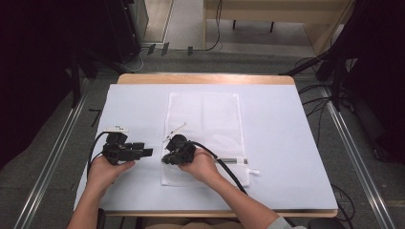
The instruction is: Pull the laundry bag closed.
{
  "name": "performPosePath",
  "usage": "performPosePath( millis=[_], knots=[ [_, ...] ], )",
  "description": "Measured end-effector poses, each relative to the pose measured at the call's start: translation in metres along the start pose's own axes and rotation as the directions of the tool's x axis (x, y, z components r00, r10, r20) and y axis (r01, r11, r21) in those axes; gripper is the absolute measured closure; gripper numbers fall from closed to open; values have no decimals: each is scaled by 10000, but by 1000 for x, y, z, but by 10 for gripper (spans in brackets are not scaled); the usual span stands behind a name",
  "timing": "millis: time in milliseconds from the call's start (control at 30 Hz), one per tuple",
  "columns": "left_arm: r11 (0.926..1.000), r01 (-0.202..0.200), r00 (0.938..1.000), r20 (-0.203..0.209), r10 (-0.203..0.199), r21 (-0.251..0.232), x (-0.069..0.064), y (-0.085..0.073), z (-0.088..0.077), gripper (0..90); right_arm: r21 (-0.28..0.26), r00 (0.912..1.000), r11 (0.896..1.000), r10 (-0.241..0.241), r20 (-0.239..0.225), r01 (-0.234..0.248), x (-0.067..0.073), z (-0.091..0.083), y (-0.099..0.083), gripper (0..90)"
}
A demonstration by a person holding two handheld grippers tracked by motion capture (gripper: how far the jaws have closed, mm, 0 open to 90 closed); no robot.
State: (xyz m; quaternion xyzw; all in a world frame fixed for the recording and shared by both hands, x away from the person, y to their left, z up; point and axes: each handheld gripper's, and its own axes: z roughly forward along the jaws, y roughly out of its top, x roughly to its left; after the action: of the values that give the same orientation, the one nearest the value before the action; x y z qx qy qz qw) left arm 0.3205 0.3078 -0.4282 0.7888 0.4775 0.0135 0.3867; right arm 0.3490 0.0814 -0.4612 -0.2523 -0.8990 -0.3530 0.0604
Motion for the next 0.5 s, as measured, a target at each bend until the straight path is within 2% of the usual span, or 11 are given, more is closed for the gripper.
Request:
performPosePath(
  millis=[367, 400, 500],
  knots=[
    [9998, -183, 9993, 341, 179, 113, -4, 0, 4, 431, -524, 9991, 9978, -406, 152, 413, 0, -17, 10, 876],
    [9997, -211, 9989, 417, 205, 136, -4, 1, 5, 432, -589, 9993, 9977, -333, 175, 343, 0, -19, 11, 876],
    [9982, -486, 9971, 602, 465, 343, -8, 0, 8, 440, -653, 9993, 9973, -311, 195, 323, -1, -22, 14, 876]
  ],
)
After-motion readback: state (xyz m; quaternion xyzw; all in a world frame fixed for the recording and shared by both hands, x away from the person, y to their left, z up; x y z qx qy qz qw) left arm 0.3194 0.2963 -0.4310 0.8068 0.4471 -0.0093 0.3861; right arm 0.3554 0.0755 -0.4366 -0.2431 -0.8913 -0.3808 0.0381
